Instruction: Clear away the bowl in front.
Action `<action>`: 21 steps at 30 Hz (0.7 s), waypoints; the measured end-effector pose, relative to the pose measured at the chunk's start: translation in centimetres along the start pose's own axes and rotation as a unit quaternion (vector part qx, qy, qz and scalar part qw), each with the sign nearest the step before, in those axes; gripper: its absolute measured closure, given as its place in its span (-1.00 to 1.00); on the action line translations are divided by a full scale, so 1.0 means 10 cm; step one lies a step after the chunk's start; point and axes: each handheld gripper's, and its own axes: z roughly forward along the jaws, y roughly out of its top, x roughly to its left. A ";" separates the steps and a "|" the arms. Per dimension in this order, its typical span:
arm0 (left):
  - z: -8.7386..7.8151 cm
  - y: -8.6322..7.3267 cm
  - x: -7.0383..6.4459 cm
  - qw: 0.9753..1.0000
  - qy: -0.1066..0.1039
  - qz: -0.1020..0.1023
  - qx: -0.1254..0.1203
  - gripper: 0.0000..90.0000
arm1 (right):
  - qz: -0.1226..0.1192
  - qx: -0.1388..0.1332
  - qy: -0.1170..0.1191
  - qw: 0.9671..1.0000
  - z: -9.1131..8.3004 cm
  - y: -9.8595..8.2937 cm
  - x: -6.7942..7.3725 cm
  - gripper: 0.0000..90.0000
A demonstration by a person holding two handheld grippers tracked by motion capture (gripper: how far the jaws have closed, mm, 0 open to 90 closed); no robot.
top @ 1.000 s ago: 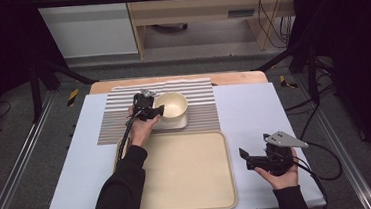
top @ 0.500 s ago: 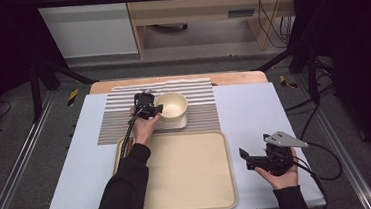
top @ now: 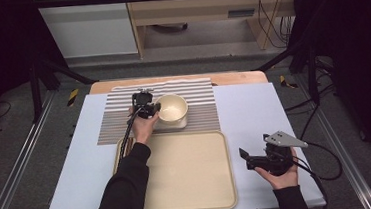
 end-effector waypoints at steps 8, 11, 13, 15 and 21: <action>-0.07 0.02 -0.02 1.000 -0.003 0.002 -0.006 0.82 | 0.003 -0.001 0.000 1.000 0.00 0.00 0.00 -0.92; -0.11 0.02 -0.03 1.000 -0.002 0.009 -0.009 0.81 | 0.002 -0.001 0.000 1.000 0.00 0.00 0.00 -0.92; -0.13 0.03 -0.03 1.000 -0.003 0.011 -0.012 0.81 | 0.003 -0.001 0.000 1.000 0.00 0.00 0.00 -0.92; -0.17 0.04 -0.02 1.000 -0.006 0.009 -0.018 0.81 | 0.003 -0.002 0.000 1.000 -0.01 0.00 0.00 -0.92; -0.35 0.10 -0.02 0.999 -0.018 0.010 -0.039 0.81 | 0.003 -0.002 -0.001 1.000 -0.01 0.00 0.00 -0.92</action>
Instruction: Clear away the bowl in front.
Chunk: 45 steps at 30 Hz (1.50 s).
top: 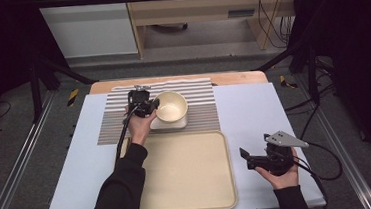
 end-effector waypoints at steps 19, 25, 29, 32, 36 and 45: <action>-0.69 0.00 -0.01 0.998 -0.037 0.027 -0.037 0.81 | -0.002 0.002 -0.001 1.000 0.01 -0.01 0.02 -0.92; -0.87 -0.08 -0.05 0.997 -0.050 0.044 -0.041 0.82 | -0.002 0.001 -0.001 1.000 0.00 -0.01 0.02 -0.92; -0.96 -0.15 -0.09 0.996 -0.054 0.055 -0.044 0.81 | -0.002 0.002 -0.001 1.000 0.00 0.00 0.02 -0.92; -1.01 -0.22 -0.12 0.996 -0.055 0.062 -0.041 0.81 | -0.004 0.004 -0.002 1.000 0.01 -0.01 0.02 -0.92; -1.05 -0.32 -0.13 0.995 -0.060 0.067 -0.037 0.82 | -0.006 0.005 -0.002 1.000 0.02 -0.01 0.03 -0.92; -0.99 -0.55 -0.08 0.996 -0.061 0.068 -0.014 0.81 | -0.008 0.007 -0.001 1.000 0.03 -0.02 0.04 -0.92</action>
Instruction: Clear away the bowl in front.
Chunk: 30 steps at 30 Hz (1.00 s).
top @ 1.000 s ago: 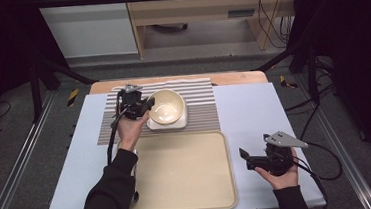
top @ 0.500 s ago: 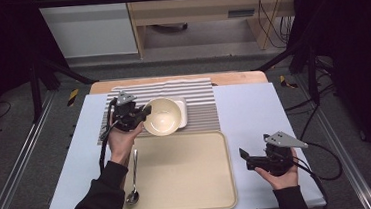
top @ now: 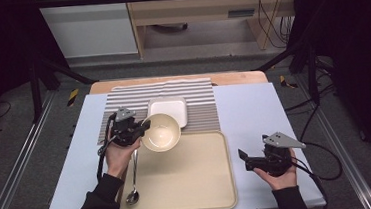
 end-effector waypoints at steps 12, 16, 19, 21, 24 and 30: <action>0.22 -0.14 -0.03 1.000 0.000 0.000 0.031 0.81 | -0.002 0.002 0.001 1.000 0.01 -0.01 0.01 -0.92; 0.28 -0.18 -0.01 0.999 0.000 -0.003 0.041 0.81 | -0.002 0.002 0.000 1.000 0.01 -0.01 0.01 -0.92; 0.32 -0.20 -0.01 0.999 -0.001 -0.007 0.048 0.81 | -0.003 0.003 0.001 1.000 0.01 -0.01 0.01 -0.92; 0.34 -0.22 -0.01 0.999 -0.006 -0.008 0.052 0.81 | -0.002 0.003 0.001 1.000 0.01 -0.01 0.01 -0.92; 0.36 -0.23 0.00 0.999 -0.012 -0.011 0.051 0.81 | -0.003 0.002 0.001 1.000 0.01 -0.01 0.01 -0.92; 0.40 -0.25 -0.01 0.999 -0.002 -0.013 0.053 0.82 | -0.002 0.003 0.003 1.000 0.01 -0.01 0.02 -0.92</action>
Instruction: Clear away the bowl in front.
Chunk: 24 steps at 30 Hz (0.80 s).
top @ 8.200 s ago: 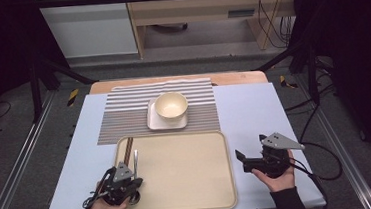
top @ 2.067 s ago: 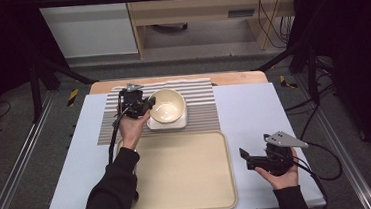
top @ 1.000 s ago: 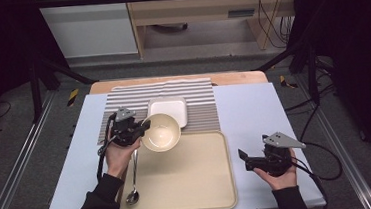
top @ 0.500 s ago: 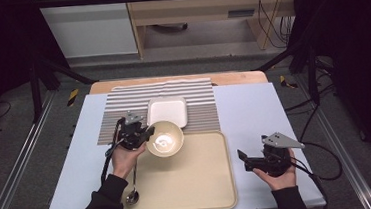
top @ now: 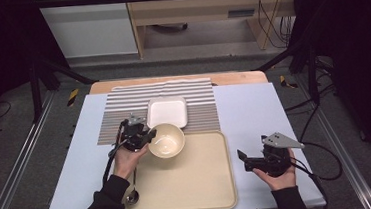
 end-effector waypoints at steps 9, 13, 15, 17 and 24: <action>0.05 -0.02 -0.01 1.000 0.003 -0.003 0.003 0.82 | 0.000 -0.001 0.000 1.000 0.00 0.00 0.00 -0.92; 0.06 -0.03 0.01 1.000 0.004 -0.003 0.007 0.82 | 0.001 0.000 0.000 1.000 0.00 0.00 0.00 -0.92; 0.07 -0.03 0.01 1.000 0.010 0.003 0.011 0.80 | 0.001 0.000 0.000 1.000 0.00 0.00 0.00 -0.92; 0.08 -0.04 0.02 1.000 0.013 0.005 0.015 0.78 | 0.000 0.000 0.000 1.000 0.00 0.00 0.00 -0.92; 0.05 -0.03 0.02 1.000 0.020 0.022 0.008 0.71 | 0.002 -0.002 0.000 1.000 -0.01 0.00 0.00 -0.92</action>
